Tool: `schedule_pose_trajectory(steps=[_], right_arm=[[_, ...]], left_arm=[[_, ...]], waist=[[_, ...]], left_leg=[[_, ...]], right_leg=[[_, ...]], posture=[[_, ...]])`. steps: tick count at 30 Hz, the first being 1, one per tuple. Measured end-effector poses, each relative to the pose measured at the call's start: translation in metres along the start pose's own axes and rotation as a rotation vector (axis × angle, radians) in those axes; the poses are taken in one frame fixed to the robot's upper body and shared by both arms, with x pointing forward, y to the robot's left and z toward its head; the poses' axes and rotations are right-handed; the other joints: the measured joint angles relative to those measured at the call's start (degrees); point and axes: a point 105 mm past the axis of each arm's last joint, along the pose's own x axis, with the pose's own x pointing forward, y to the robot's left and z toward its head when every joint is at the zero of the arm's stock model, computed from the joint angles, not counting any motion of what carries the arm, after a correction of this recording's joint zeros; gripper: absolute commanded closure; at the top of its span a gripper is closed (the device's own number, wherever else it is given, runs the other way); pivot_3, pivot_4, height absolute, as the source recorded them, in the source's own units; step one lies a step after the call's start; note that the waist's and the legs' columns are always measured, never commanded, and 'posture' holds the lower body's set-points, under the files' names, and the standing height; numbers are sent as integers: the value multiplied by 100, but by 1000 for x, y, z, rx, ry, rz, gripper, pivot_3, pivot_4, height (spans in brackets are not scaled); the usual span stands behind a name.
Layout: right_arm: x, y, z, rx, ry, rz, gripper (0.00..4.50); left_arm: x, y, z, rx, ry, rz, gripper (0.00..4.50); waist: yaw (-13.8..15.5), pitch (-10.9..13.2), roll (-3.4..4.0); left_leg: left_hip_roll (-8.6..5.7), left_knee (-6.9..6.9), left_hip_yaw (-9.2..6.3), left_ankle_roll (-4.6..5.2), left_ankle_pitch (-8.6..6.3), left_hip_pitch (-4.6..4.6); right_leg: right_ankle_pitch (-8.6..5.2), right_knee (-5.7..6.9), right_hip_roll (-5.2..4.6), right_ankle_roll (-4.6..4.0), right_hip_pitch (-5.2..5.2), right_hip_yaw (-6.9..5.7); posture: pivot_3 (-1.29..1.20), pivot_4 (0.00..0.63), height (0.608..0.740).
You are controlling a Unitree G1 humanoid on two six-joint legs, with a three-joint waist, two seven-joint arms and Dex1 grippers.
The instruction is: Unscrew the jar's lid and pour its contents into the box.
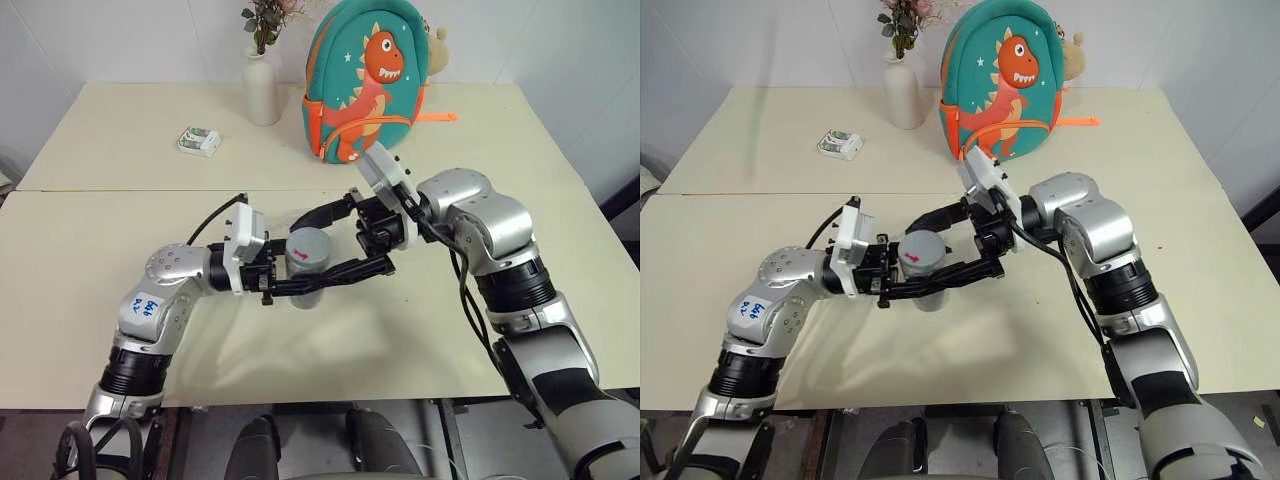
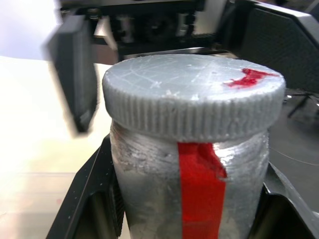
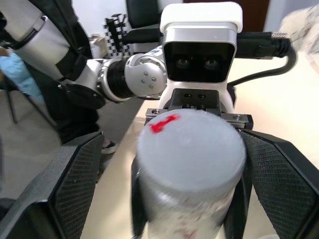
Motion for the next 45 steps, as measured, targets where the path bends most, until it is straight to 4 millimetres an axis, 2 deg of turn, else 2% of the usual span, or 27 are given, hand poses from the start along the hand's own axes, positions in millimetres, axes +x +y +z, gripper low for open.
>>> schedule_pose_trajectory(steps=[5,9,29,34,45], right_arm=[[1,-7,-6,-18,-4,-124,14],[9,-14,-2,-32,-35,-184,14],[21,-27,8,-31,-85,-241,14],[18,-30,7,-40,-79,-247,14],[-9,-34,-4,-37,-34,-282,14]], left_arm=[[-2,9,5,17,-29,78,2252],[-1,10,5,15,-37,96,2252],[2,10,3,12,-39,99,2252],[1,12,3,11,-37,116,2252],[-2,19,-4,-13,-22,159,2252]], waist=[[-8,0,0],[-6,0,0],[-8,0,0],[-4,0,0],[-5,0,0]], left_leg=[[1,-1,0,0,0,1],[2,-1,0,0,0,1],[3,-1,1,-1,0,0],[3,-1,1,0,0,0],[4,-2,2,0,0,0]], right_leg=[[0,2,1,0,-1,2],[0,3,3,0,-2,2],[0,3,4,0,-2,2],[0,3,4,0,-2,2],[0,2,6,0,-2,2]], posture=[[0,150,740],[0,150,740],[0,150,740],[0,150,740],[0,150,740]])
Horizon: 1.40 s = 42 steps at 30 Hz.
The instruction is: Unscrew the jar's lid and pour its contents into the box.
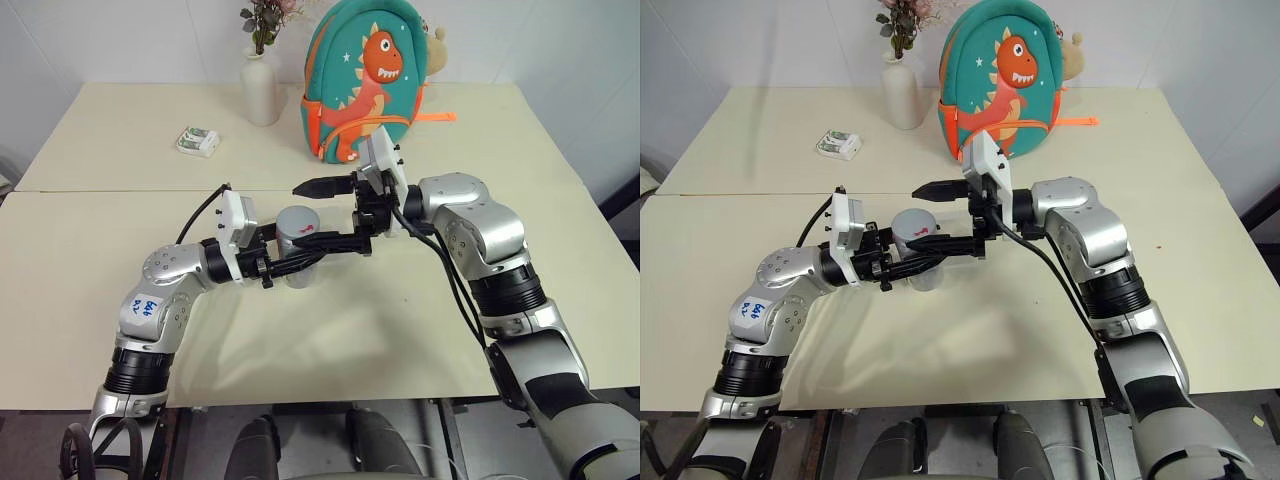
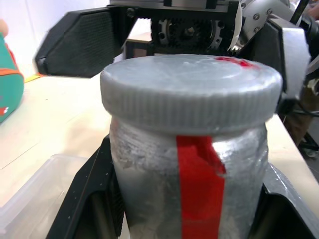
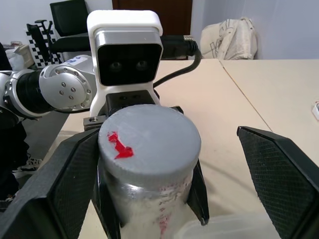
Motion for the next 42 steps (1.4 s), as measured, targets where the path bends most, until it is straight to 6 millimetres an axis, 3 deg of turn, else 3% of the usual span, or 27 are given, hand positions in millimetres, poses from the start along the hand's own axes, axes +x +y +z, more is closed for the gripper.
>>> schedule_pose_trajectory(steps=[3,6,13,19,24,34,42], right_arm=[[-16,-6,-3,11,21,-43,14],[-51,-27,-9,41,46,-205,14],[-60,-20,-16,84,59,-167,14],[-50,-4,5,86,-12,-66,14],[-26,17,25,63,-82,33,14],[4,18,11,99,-56,32,14],[7,14,8,98,-60,16,14]], left_arm=[[-2,2,2,7,-3,13,2252],[1,-7,6,31,-24,-52,2252],[3,-10,7,33,-32,-71,2252],[2,-10,7,36,-33,-70,2252],[3,-10,7,39,-36,-73,2252],[7,-11,9,44,-42,-87,2252],[7,-9,8,37,-41,-76,2252]], waist=[[9,0,0],[52,0,0],[-11,0,1],[2,1,1],[6,1,1],[2,0,1],[2,1,1]], left_leg=[[0,1,2,0,0,-1],[-2,2,2,-1,0,-3],[16,-1,6,0,-2,2],[16,2,6,-2,-3,1],[19,3,5,-4,-3,1],[18,6,6,-4,-4,0],[18,5,6,-4,-4,0]], right_leg=[[0,-2,-1,0,0,1],[0,-9,-2,0,1,2],[0,-6,20,0,0,11],[0,-6,19,0,0,12],[0,-4,22,-1,0,11],[0,-3,22,-1,0,12],[0,-2,22,-1,-1,12]], posture=[[0,150,740],[0,150,740],[0,150,740],[0,150,740],[0,150,740],[0,150,740],[0,150,740]])
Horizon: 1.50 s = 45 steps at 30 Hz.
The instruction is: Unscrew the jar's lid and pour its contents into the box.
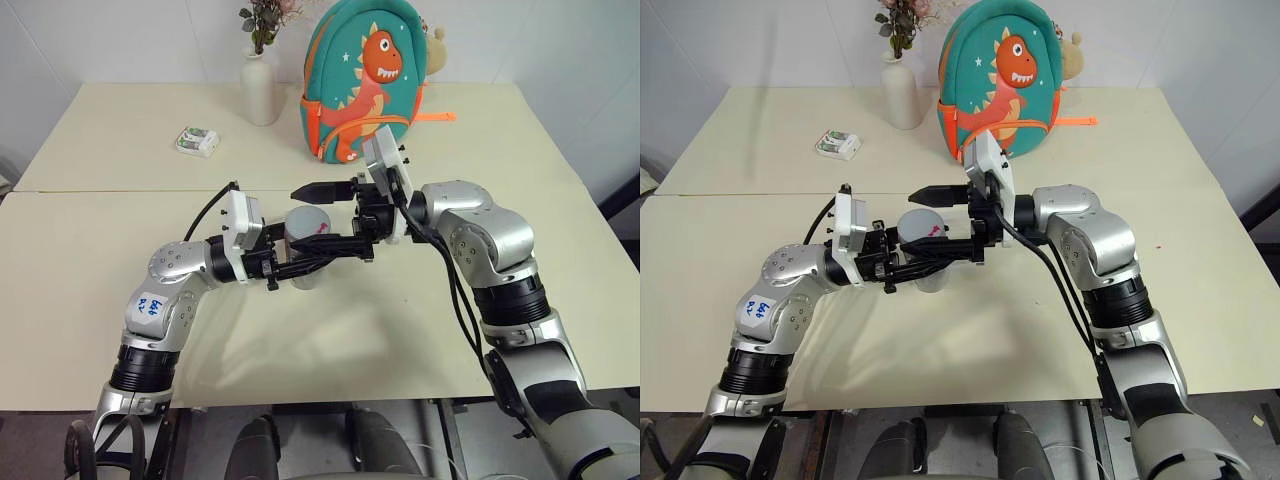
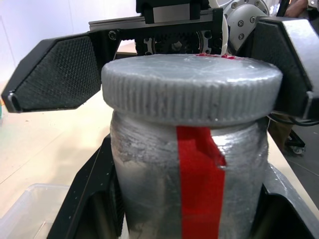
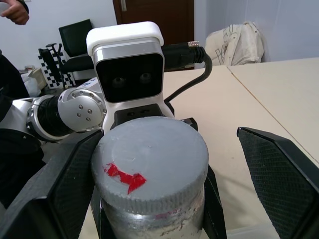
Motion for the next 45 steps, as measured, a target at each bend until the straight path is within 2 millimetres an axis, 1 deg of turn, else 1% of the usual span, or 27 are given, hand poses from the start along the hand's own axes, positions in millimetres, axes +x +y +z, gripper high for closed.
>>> schedule_pose_trajectory(steps=[5,7,11,13,14,16,17,21,24,28,32,35,38,41,45], right_arm=[[0,-4,2,-14,0,-6,14],[-3,-5,2,-15,6,-6,14],[-17,-9,2,-30,35,-20,14],[-27,-12,1,-40,53,-42,14],[-36,-18,1,-39,58,-79,14],[-66,-38,-3,-12,73,-234,14],[-72,-42,-3,-5,71,-261,14],[-78,-44,-5,6,71,-283,14],[-84,-43,-2,3,65,-284,14],[-77,-35,6,16,30,-231,14],[-51,-16,22,16,-41,-116,14],[-32,-7,27,2,-62,-75,14],[-18,-4,21,-2,-48,-71,14],[-9,1,13,1,-21,-55,14],[0,8,11,-14,-2,-22,14]], left_arm=[[-1,3,2,5,-3,21,2252],[-1,4,2,5,-2,24,2252],[-1,6,0,-3,3,37,2252],[-3,7,-1,-7,7,45,2252],[-4,7,-1,-7,10,47,2252],[-1,1,1,4,10,2,2252],[-1,0,0,3,10,-4,2252],[0,-1,0,2,10,-12,2252],[-1,-1,0,4,12,-10,2252],[-1,0,1,7,12,-4,2252],[-2,1,1,9,10,1,2252],[-2,1,0,6,11,5,2252],[-2,1,0,7,10,7,2252],[-2,1,0,8,10,8,2252],[-2,1,0,8,10,9,2252]], waist=[[0,0,0],[5,0,0],[10,0,0],[9,0,0],[9,0,0],[22,0,0],[21,0,0],[-26,0,0],[-9,0,0],[-8,0,1],[-12,0,1],[-5,0,1],[1,0,1],[5,0,1],[0,0,1]], left_leg=[[0,0,0,0,0,0],[0,0,0,0,0,0],[0,0,0,0,0,-1],[0,0,0,0,0,-1],[0,1,1,0,0,-1],[-2,1,3,0,0,-1],[-1,1,3,0,0,0],[3,-5,10,1,0,3],[4,-4,12,0,0,1],[4,-3,15,0,-1,1],[8,-3,15,0,-1,2],[8,0,15,0,-1,1],[8,2,15,0,-1,1],[8,2,15,0,0,-1],[8,1,16,0,-1,-3]], right_leg=[[0,0,0,0,0,0],[0,0,0,0,0,0],[0,-2,0,0,0,-1],[0,-2,0,0,0,0],[0,-2,0,0,0,0],[0,-3,-2,0,0,2],[0,-4,-1,0,0,2],[0,-2,7,0,-4,12],[0,-3,7,0,-8,12],[0,0,7,0,-8,15],[0,5,10,0,-11,15],[0,7,9,0,-11,15],[0,9,9,0,-12,15],[0,9,9,0,-15,15],[0,10,9,0,-18,15]], posture=[[0,150,740],[0,150,740],[0,150,740],[0,150,740],[0,150,740],[0,150,740],[0,150,740],[0,150,740],[0,150,740],[0,150,740],[0,150,740],[0,150,740],[0,150,740],[0,150,740],[0,150,740]])
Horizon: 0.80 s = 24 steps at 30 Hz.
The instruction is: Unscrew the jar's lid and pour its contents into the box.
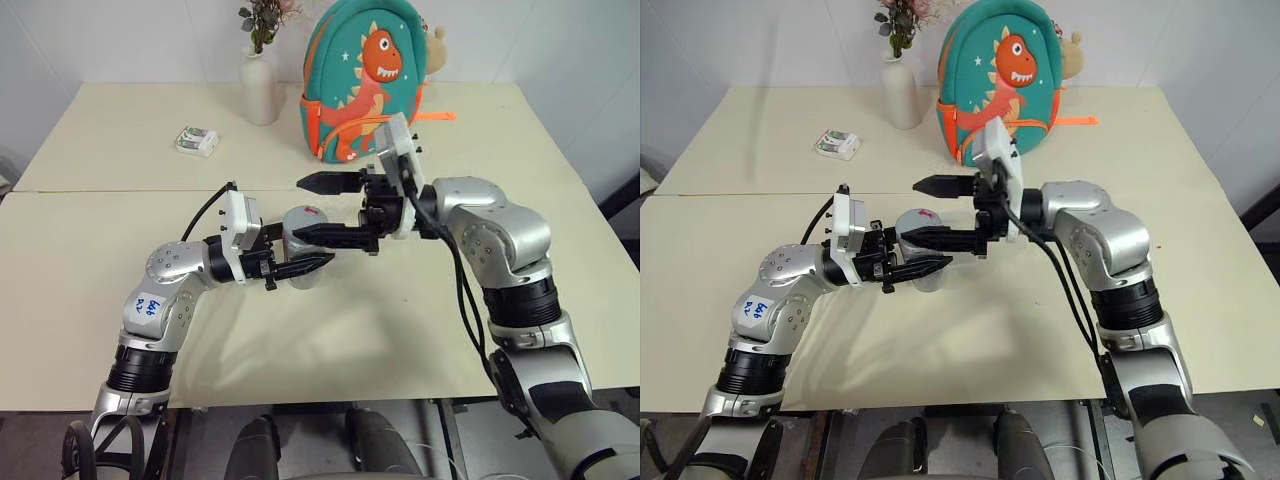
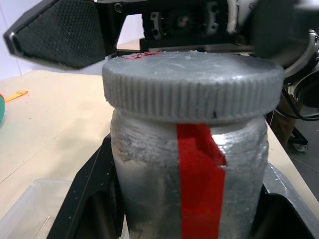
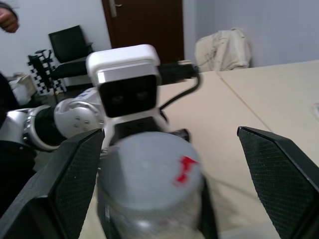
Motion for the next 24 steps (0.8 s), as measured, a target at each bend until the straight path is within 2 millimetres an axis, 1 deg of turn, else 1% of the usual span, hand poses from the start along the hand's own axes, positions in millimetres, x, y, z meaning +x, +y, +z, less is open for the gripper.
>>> schedule_pose_trajectory(steps=[10,18,24], right_arm=[[1,-3,-1,-28,14,-23,14],[1,-14,-4,-35,33,-37,14],[-11,-21,-7,-41,59,-38,14]], left_arm=[[1,0,0,-2,-4,4,2252],[0,5,-2,-10,-1,41,2252],[-1,9,-5,-14,13,64,2252]], waist=[[-1,0,0],[-2,0,0],[3,0,0]], left_leg=[[0,0,0,0,0,0],[0,1,4,-1,1,0],[-1,2,7,-1,1,-5]], right_leg=[[0,3,0,-1,-2,1],[-1,14,1,-1,-10,3],[-1,14,0,-1,-16,5]], posture=[[0,150,740],[0,150,740],[0,150,740]])
